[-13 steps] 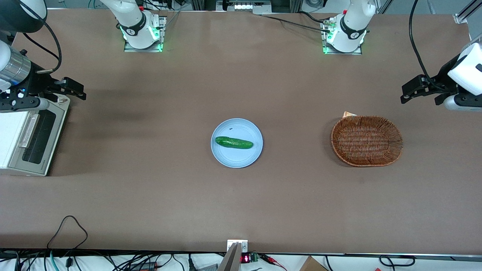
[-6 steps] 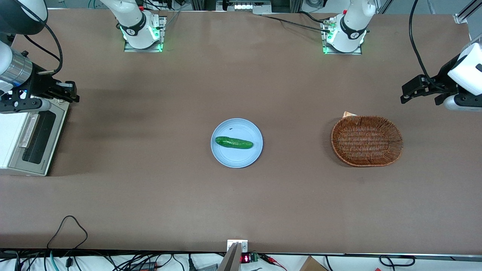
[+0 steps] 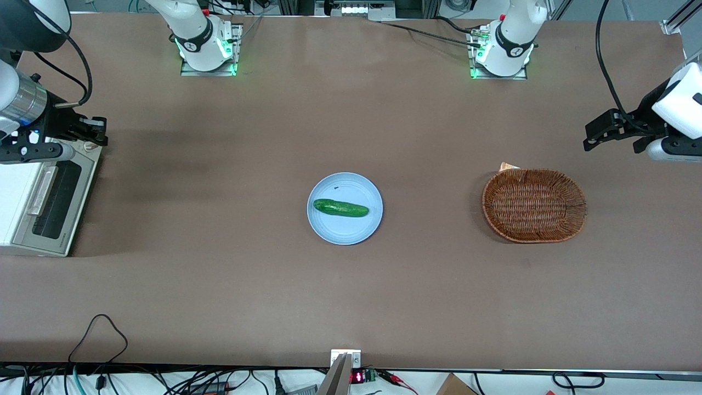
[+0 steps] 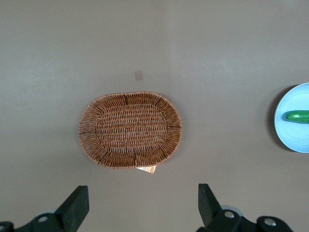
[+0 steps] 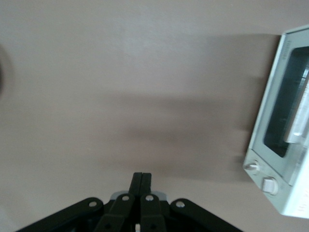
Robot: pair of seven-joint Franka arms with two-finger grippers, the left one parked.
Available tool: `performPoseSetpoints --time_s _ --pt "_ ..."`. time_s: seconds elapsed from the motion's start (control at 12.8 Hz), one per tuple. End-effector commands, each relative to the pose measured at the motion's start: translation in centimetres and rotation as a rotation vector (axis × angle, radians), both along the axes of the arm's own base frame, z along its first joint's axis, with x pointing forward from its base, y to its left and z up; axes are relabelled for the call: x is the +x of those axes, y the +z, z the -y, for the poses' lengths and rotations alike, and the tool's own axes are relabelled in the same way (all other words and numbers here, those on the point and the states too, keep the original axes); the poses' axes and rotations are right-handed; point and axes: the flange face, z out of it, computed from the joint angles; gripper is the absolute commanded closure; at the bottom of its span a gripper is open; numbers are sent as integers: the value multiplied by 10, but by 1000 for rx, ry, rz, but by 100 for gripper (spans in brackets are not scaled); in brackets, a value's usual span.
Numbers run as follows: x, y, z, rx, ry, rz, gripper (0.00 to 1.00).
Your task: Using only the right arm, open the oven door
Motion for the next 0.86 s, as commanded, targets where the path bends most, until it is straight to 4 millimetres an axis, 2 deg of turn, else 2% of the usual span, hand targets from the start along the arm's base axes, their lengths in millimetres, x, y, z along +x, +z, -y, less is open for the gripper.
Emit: performPoseSetpoints --time_s 0.0,0.31,0.47,0.78 --pt "5 -4 12 -123 18 -28 99" --pt "29 -70 38 -421 67 -138 99" --pt "44 -99 35 -605 103 -147 99" --pt "53 -157 38 -886 112 -61 99"
